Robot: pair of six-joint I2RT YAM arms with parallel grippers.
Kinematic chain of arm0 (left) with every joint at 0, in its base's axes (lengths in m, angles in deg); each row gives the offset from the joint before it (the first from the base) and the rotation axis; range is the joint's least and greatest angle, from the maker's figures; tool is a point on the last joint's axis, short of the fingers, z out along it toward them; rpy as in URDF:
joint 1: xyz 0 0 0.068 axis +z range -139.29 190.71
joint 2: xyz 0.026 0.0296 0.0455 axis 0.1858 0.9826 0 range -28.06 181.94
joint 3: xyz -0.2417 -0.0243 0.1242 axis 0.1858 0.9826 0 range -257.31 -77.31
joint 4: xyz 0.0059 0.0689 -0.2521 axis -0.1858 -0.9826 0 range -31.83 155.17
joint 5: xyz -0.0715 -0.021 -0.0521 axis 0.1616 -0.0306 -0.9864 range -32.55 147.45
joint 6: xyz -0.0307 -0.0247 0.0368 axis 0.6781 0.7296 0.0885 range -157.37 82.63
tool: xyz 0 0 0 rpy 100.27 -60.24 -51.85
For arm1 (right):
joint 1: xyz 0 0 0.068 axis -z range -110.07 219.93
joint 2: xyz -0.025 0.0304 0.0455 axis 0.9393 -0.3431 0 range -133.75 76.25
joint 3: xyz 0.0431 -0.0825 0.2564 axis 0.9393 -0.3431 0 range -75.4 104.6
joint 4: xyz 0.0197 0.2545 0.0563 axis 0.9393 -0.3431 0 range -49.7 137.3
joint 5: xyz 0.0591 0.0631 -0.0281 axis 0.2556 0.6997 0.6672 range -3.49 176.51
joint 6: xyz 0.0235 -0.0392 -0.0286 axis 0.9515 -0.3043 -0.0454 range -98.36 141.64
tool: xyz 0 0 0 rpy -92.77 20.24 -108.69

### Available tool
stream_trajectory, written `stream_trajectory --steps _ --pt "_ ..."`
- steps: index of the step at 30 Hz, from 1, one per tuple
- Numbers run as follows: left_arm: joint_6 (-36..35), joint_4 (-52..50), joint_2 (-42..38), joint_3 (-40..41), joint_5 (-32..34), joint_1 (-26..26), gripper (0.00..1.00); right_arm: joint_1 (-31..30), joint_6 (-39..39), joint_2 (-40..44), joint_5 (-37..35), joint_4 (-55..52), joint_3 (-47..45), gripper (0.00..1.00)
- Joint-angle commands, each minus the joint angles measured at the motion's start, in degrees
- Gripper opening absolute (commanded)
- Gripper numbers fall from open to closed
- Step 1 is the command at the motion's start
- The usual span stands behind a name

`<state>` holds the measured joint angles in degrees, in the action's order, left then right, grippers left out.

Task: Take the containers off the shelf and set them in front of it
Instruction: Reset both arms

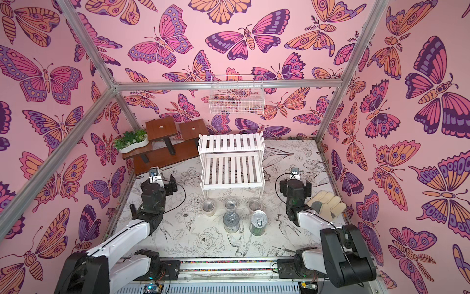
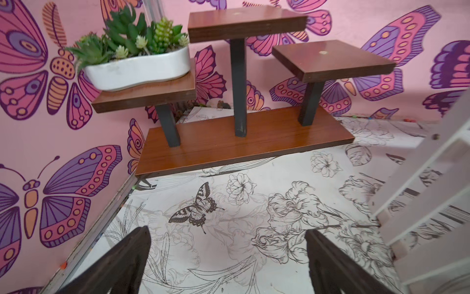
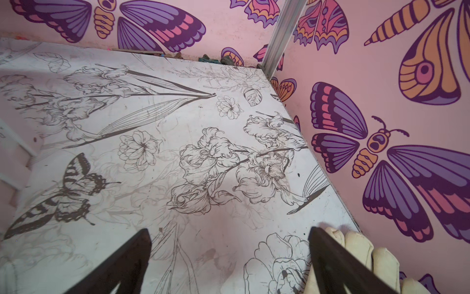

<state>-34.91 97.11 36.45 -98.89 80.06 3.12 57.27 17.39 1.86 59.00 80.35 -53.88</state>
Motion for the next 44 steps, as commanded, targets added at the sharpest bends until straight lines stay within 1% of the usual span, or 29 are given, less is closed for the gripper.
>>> stream_trajectory --steps 1,4,5,6,8,10,12,13,15,17,20,23,26,28,30,35,37,44 --pt "1.5 5.2 4.5 0.7 -3.4 2.4 0.97 1.0 -1.6 -1.3 0.1 7.6 -1.1 0.99" --pt "1.6 6.7 6.4 0.7 -5.5 4.8 0.97 1.7 -2.6 -2.9 0.8 13.6 -2.6 0.99" --pt "2.0 8.0 7.4 1.0 -6.1 5.8 0.97 2.4 -2.0 -4.0 2.1 15.9 -3.2 0.99" --pt "2.8 9.0 9.9 1.4 -6.9 6.7 0.97 3.4 -1.1 -5.7 3.1 18.5 -3.7 0.99" --pt "3.6 12.9 12.4 1.9 -8.0 7.9 0.97 4.0 -0.8 -8.8 3.3 23.7 -4.5 0.99" --pt "4.1 15.2 14.1 2.2 -8.8 8.5 0.97 4.3 -0.7 -8.8 3.6 23.6 -4.5 0.99" --pt "4.4 18.0 16.5 2.2 -9.5 9.0 0.97 5.7 0.3 -7.6 7.1 22.3 -5.1 0.99" --pt "4.3 19.1 17.3 4.3 -10.0 9.1 0.97 6.5 0.9 -8.3 8.6 24.0 -5.7 0.99" --pt "3.8 20.4 19.1 4.0 -11.5 9.2 0.97 8.3 1.6 -11.9 11.7 29.1 -6.6 0.99" --pt "3.6 21.7 20.6 3.9 -11.9 9.2 0.97 8.2 1.3 -14.2 11.6 31.9 -6.1 0.99" --pt "3.6 23.4 22.8 3.9 -12.2 9.2 0.97 8.3 2.1 -10.5 11.2 22.4 -4.4 0.99" --pt "3.6 23.4 23.9 3.3 -12.1 9.2 0.98 8.1 3.4 -12.8 6.1 24.0 -3.1 0.99" --pt "3.7 22.3 23.5 3.3 -11.9 9.2 0.98 8.1 4.1 -11.2 5.8 19.4 -2.2 0.99" --pt "3.7 22.2 23.6 3.3 -11.9 9.2 0.99 8.1 3.6 -12.0 5.7 22.0 -2.8 0.99" --pt "3.8 22.0 23.6 3.3 -11.8 9.2 0.99 8.1 3.8 -11.3 5.9 20.2 -2.5 0.99" --pt "3.7 21.7 23.5 3.3 -11.8 9.2 0.99 8.1 3.6 -11.8 5.8 20.6 -2.2 0.99" --pt "3.7 20.9 23.6 1.2 -11.9 9.2 0.99 8.2 3.8 -11.6 6.0 19.8 -2.0 0.99" --pt "3.6 20.1 23.6 0.8 -12.2 9.2 1.00 8.4 3.9 -11.7 6.3 19.4 -1.8 0.99"
